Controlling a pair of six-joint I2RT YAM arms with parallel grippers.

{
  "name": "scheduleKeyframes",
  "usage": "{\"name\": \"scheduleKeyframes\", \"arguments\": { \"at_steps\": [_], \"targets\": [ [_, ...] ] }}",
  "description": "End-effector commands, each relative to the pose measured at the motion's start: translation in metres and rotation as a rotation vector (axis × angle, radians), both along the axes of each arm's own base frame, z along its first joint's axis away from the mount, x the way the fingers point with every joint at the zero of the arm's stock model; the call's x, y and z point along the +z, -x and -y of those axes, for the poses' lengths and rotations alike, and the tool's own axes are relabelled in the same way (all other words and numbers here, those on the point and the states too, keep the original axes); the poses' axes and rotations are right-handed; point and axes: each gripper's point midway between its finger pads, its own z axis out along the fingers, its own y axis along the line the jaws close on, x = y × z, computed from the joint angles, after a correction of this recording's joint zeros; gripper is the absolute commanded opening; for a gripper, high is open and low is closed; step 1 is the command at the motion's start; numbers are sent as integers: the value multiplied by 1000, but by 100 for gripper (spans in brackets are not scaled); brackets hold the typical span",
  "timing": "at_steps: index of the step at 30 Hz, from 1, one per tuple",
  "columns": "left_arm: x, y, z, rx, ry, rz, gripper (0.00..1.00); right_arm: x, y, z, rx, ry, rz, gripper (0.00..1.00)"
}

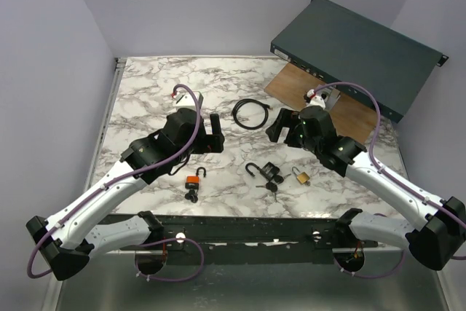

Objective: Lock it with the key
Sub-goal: Pick up the lock from the center of the board.

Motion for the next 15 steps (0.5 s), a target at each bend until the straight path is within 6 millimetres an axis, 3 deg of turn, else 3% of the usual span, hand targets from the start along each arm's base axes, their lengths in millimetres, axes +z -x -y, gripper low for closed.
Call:
{"name": "scheduleKeyframes", "arguments": {
  "at_steps": [1, 15],
  "targets": [
    [19, -3, -6, -5, -14, 62, 99, 0, 0, 16, -59, 54, 7, 100],
    [11, 3, -3, -22, 6, 36, 98, -41, 10, 16, -74, 100, -120, 100]
  ]
}}
